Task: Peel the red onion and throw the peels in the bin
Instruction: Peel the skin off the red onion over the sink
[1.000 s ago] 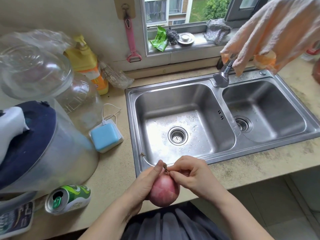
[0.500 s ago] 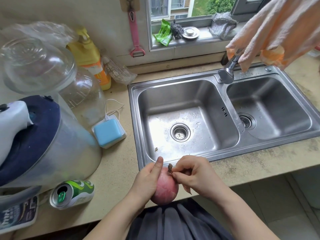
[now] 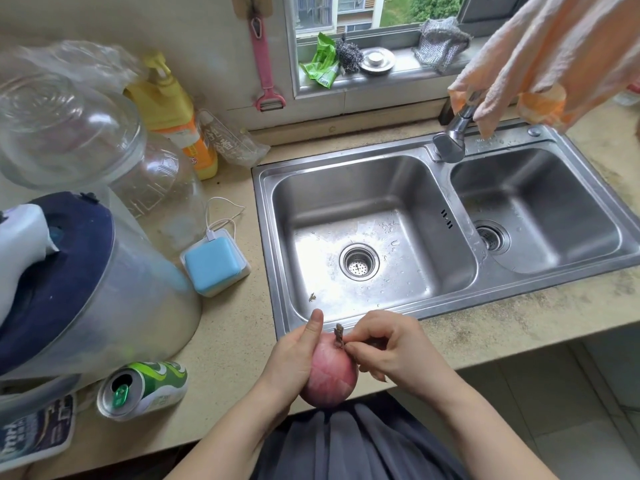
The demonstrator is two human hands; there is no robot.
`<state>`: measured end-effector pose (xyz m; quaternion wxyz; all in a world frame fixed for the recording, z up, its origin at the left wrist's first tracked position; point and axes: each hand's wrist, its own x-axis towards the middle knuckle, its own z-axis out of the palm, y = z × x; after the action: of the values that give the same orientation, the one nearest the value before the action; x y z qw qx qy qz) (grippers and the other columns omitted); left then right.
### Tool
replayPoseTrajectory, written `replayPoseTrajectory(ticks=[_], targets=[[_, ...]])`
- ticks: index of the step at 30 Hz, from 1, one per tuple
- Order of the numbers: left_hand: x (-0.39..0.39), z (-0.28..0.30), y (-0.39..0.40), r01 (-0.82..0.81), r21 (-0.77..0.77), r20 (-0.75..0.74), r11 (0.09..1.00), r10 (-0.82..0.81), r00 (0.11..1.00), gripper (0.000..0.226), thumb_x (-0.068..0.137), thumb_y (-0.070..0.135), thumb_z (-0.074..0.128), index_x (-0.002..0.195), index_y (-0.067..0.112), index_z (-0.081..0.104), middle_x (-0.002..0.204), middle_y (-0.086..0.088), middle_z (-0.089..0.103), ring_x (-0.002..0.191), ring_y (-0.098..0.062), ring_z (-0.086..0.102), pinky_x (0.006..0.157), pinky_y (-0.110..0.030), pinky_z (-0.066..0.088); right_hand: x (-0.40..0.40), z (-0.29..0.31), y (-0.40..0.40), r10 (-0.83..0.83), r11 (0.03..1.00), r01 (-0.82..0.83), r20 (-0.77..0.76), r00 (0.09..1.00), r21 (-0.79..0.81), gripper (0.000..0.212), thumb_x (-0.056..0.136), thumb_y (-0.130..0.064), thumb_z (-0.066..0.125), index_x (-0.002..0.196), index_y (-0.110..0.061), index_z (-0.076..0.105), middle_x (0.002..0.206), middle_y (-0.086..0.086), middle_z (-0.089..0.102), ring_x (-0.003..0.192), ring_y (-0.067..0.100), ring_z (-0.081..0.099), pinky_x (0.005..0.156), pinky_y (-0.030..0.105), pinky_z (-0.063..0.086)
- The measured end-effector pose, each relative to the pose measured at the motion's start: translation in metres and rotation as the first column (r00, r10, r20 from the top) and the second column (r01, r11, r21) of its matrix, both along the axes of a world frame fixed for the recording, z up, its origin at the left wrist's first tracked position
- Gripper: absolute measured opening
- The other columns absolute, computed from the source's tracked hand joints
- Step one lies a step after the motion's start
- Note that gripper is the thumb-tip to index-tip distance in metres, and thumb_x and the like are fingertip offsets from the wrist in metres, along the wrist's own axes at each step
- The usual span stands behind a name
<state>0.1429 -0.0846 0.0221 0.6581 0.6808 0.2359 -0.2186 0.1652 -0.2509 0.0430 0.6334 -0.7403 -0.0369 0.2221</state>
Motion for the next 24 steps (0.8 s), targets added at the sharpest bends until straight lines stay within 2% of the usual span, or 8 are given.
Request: replayPoseTrajectory(ticks=[3, 6, 8, 11, 15, 17, 20, 24], targets=[[0.001, 0.003, 0.002, 0.041, 0.017, 0.021, 0.999, -0.041, 0.999, 0.088, 0.068, 0.073, 0.044, 0.094, -0.009, 0.063, 0.097, -0.030, 0.069, 0.079, -0.024, 0.063, 0.079, -0.037, 0.048, 0.003, 0.002, -0.001, 0.017, 0.999, -0.012, -0.105, 0.994, 0.052, 0.016, 0.076, 0.012, 0.067, 0.070, -0.003, 0.068, 0.057, 0.017, 0.057, 0.034, 0.016, 0.045, 0.038, 0.021, 0.035], [0.003, 0.005, 0.004, 0.078, 0.009, 0.035, 0.997, -0.079, 0.996, 0.091, 0.069, 0.077, 0.048, 0.089, -0.011, 0.061, 0.079, -0.018, 0.066, 0.074, -0.021, 0.059, 0.074, -0.036, 0.045, 0.004, 0.003, -0.003, 0.046, 0.998, -0.040, -0.137, 0.990, 0.043, 0.024, 0.076, 0.010, 0.066, 0.065, -0.012, 0.067, 0.048, 0.009, 0.058, 0.033, 0.012, 0.043, 0.037, 0.018, 0.033], [0.003, 0.003, 0.005, 0.084, 0.036, 0.062, 0.996, -0.086, 0.994, 0.084, 0.067, 0.078, 0.049, 0.079, -0.004, 0.063, 0.075, -0.010, 0.063, 0.071, -0.020, 0.057, 0.073, -0.036, 0.044, 0.002, 0.002, 0.000, 0.055, 0.996, -0.058, -0.046, 0.997, -0.071, 0.027, 0.072, 0.005, 0.067, 0.059, -0.019, 0.064, 0.046, -0.004, 0.057, 0.037, 0.006, 0.045, 0.039, 0.018, 0.034], [0.001, 0.000, 0.005, 0.098, 0.062, 0.080, 0.993, -0.102, 0.992, 0.067, 0.071, 0.073, 0.049, 0.067, 0.007, 0.062, 0.071, -0.008, 0.060, 0.070, -0.020, 0.055, 0.070, -0.035, 0.043, -0.002, -0.001, 0.007, 0.102, 0.957, -0.039, 0.210, 0.972, -0.287, 0.025, 0.065, -0.006, 0.065, 0.054, -0.027, 0.057, 0.053, -0.008, 0.054, 0.051, 0.003, 0.049, 0.051, 0.016, 0.037], [-0.006, -0.002, 0.006, 0.088, -0.060, 0.030, 0.994, -0.086, 0.996, 0.055, 0.069, 0.067, 0.053, 0.069, 0.012, 0.062, 0.069, -0.003, 0.062, 0.067, -0.015, 0.058, 0.059, -0.021, 0.045, -0.007, -0.010, 0.011, 0.109, 0.948, -0.001, 0.322, 0.941, -0.318, 0.009, 0.063, -0.013, 0.063, 0.060, -0.020, 0.058, 0.056, -0.011, 0.052, 0.054, 0.002, 0.049, 0.052, 0.011, 0.035], [-0.010, -0.004, 0.008, 0.106, -0.153, -0.001, 0.982, -0.108, 0.994, 0.057, 0.070, 0.065, 0.055, 0.078, 0.012, 0.071, 0.075, -0.002, 0.073, 0.071, -0.011, 0.067, 0.060, -0.016, 0.051, -0.008, -0.015, 0.011, 0.087, 0.946, 0.018, 0.307, 0.948, -0.324, 0.007, 0.064, -0.012, 0.064, 0.062, -0.018, 0.061, 0.059, -0.008, 0.059, 0.058, 0.006, 0.054, 0.053, 0.015, 0.041], [-0.013, -0.004, 0.012, 0.145, -0.215, -0.016, 0.966, -0.152, 0.988, 0.085, 0.054, 0.078, 0.066, 0.098, 0.005, 0.072, 0.098, -0.014, 0.076, 0.087, -0.019, 0.070, 0.073, -0.022, 0.055, -0.007, -0.020, 0.011, 0.050, 0.949, 0.023, 0.223, 0.974, -0.313, 0.007, 0.066, -0.008, 0.064, 0.064, -0.014, 0.066, 0.061, -0.003, 0.064, 0.054, 0.009, 0.057, 0.049, 0.023, 0.044], [-0.017, -0.008, 0.022, 0.119, -0.310, -0.107, 0.943, -0.159, 0.981, 0.087, 0.038, 0.078, 0.075, 0.094, 0.012, 0.076, 0.099, -0.014, 0.076, 0.089, -0.022, 0.071, 0.082, -0.033, 0.057, -0.001, -0.025, 0.012, -0.040, 0.965, 0.049, 0.039, 0.998, -0.259, 0.018, 0.073, 0.002, 0.061, 0.060, -0.011, 0.062, 0.049, -0.003, 0.058, 0.035, 0.004, 0.046, 0.038, 0.018, 0.037]])
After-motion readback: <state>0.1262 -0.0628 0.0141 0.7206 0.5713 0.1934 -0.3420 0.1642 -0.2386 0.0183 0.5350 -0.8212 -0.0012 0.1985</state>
